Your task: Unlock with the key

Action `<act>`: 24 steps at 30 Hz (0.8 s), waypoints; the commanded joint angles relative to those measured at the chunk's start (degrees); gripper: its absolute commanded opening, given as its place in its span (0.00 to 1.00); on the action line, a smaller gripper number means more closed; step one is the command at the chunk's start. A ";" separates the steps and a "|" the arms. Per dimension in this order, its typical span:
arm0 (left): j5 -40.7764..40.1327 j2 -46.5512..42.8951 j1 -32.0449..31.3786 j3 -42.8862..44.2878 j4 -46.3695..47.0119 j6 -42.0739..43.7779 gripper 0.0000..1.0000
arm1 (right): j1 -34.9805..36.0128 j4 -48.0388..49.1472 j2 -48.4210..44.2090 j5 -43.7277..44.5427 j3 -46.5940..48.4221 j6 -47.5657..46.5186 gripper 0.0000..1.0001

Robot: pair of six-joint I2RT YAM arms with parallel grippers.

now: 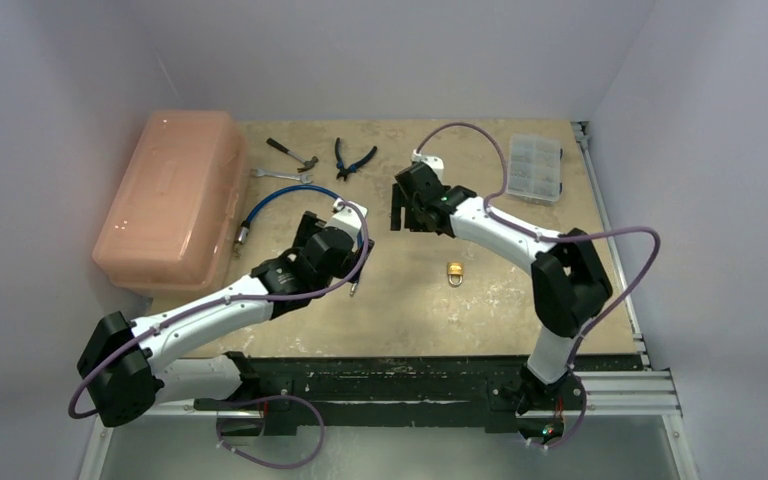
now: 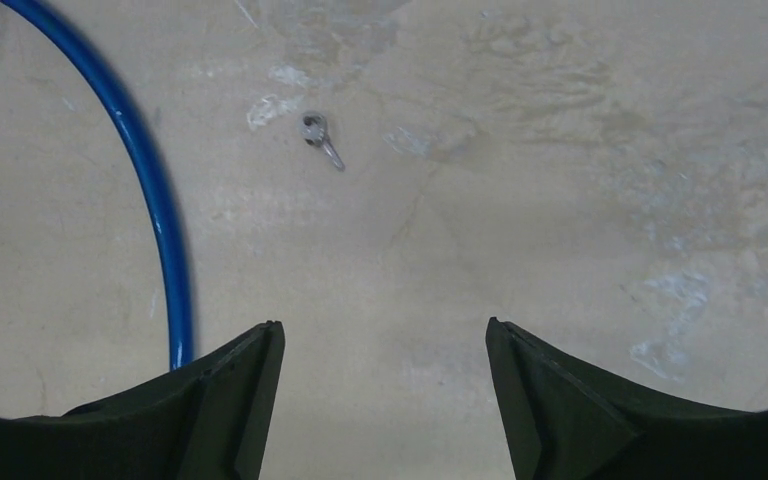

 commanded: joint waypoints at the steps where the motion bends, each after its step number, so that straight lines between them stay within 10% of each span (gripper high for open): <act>1: -0.25 -1.16 0.67 1.66 -1.96 9.55 0.99 | -0.31 -2.26 5.58 -2.61 8.59 0.09 0.79; 24: -1.50 -2.27 3.67 -2.01 -0.73 9.23 0.96 | -0.89 -7.98 27.64 0.01 30.37 -3.94 0.50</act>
